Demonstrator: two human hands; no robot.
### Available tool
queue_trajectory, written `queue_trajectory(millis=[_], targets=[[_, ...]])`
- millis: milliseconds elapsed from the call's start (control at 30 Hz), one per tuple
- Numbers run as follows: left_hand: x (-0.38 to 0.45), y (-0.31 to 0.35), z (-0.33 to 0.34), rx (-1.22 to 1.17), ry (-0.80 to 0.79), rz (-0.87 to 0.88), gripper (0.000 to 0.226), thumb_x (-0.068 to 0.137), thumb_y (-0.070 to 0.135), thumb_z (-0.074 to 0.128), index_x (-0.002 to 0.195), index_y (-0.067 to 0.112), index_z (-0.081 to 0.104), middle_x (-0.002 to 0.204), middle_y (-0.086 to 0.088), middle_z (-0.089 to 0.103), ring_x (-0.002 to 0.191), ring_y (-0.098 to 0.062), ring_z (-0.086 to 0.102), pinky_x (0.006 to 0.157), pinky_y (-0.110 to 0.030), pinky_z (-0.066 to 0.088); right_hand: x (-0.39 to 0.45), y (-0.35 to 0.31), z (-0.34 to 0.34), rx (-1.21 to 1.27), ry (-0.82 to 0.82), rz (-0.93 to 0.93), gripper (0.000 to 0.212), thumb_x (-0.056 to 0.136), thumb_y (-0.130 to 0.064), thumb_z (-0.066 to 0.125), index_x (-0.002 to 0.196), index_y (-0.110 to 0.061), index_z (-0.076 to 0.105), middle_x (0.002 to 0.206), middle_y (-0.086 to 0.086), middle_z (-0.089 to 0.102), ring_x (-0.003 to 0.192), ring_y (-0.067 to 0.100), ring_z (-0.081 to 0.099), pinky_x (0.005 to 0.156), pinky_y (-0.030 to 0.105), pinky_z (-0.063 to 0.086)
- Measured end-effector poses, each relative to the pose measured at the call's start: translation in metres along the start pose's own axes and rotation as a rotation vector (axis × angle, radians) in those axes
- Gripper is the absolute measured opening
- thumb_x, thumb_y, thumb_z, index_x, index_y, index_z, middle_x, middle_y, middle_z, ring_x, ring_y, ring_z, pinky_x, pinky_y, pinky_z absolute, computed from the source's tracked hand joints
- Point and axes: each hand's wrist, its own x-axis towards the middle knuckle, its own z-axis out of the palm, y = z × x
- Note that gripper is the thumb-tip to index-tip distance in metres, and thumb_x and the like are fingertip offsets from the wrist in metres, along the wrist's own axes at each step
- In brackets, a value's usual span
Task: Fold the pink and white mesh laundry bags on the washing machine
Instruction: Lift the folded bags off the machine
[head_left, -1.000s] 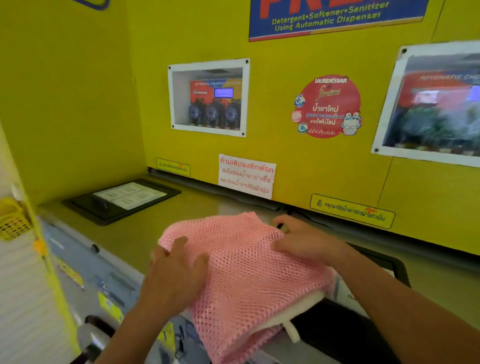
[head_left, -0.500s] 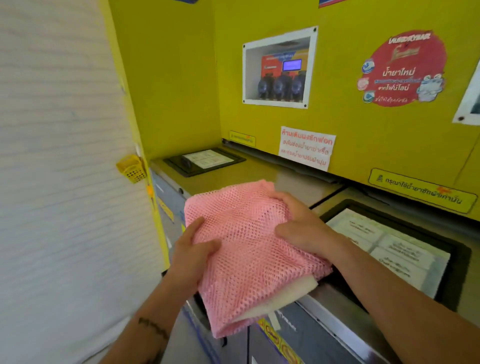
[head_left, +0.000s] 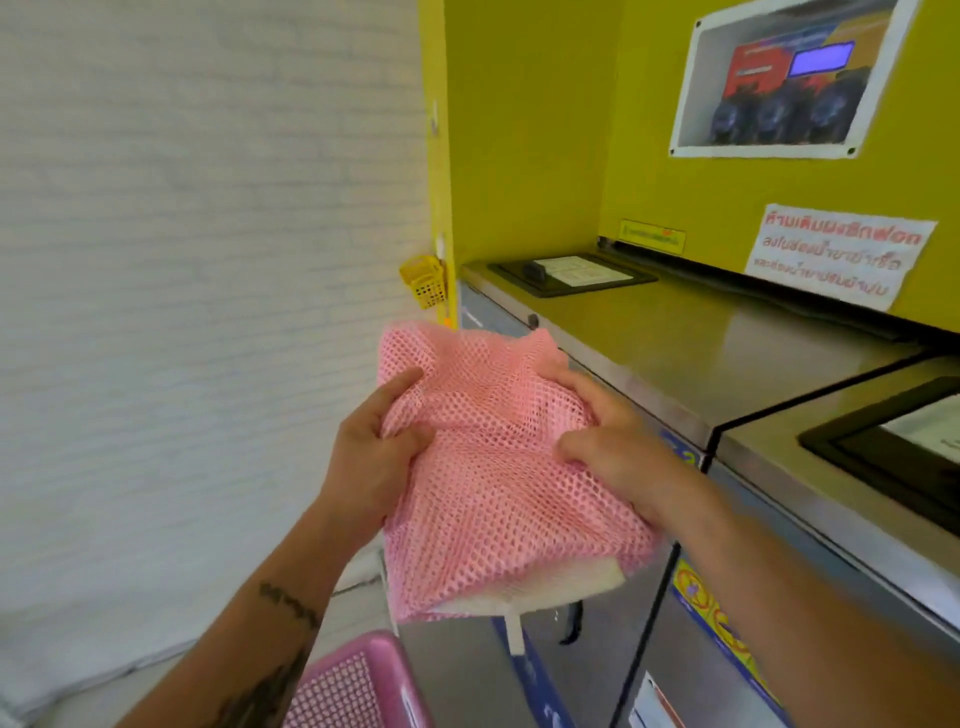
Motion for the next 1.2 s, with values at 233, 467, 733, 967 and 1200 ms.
queue_trajectory(millis=[233,467,733,967,1200], targets=[[0.007,-0.160,-0.119,0.036,0.005,-0.164,0.057,0.085,0.004,0.068,0.131,0.035,0.060,0.128,0.008,0.052,0.108,-0.017,0.057,0.099,-0.039,0.049,0.032,0.119,0.183,0.017,0.018,0.059,0.071,0.075,0.005,0.056,0.129,-0.042,0.056,0.127,-0.007,0.053,0.093,-0.001,0.056,0.068,0.015,0.043],[-0.024,-0.280,-0.222,0.058,0.014,-0.524,0.042,0.096,0.002,0.051,0.134,0.018,0.059,0.131,-0.003,0.049,0.078,-0.004,0.061,0.053,-0.009,0.051,0.023,0.214,0.346,-0.045,-0.121,0.363,0.071,0.074,0.005,0.051,0.131,-0.037,0.053,0.124,-0.005,0.057,0.096,0.012,0.059,0.066,0.018,0.042],[-0.060,-0.420,-0.251,0.280,-0.104,-0.780,0.043,0.096,0.010,0.048,0.134,0.028,0.056,0.129,0.007,0.041,0.089,-0.008,0.050,0.073,-0.015,0.046,0.009,0.326,0.437,-0.209,-0.268,0.584,0.071,0.064,-0.005,0.046,0.128,-0.035,0.053,0.125,0.000,0.060,0.109,0.020,0.060,0.094,0.029,0.047],[-0.095,-0.571,-0.240,0.419,-0.183,-0.939,0.045,0.096,0.006,0.044,0.135,0.025,0.054,0.094,0.020,0.051,0.070,-0.012,0.063,0.070,-0.039,0.061,0.008,0.466,0.490,-0.255,-0.434,0.766,0.067,0.083,0.003,0.045,0.137,-0.036,0.044,0.109,-0.005,0.060,0.085,0.015,0.066,0.082,0.037,0.057],[-0.109,-0.713,-0.227,0.493,-0.163,-0.978,0.046,0.096,0.005,0.046,0.135,0.028,0.053,0.111,0.006,0.059,0.064,-0.012,0.060,0.059,-0.028,0.058,0.031,0.602,0.545,-0.213,-0.506,0.773,0.076,0.077,0.011,0.047,0.142,-0.029,0.040,0.125,-0.001,0.048,0.073,0.019,0.063,0.049,0.030,0.046]])
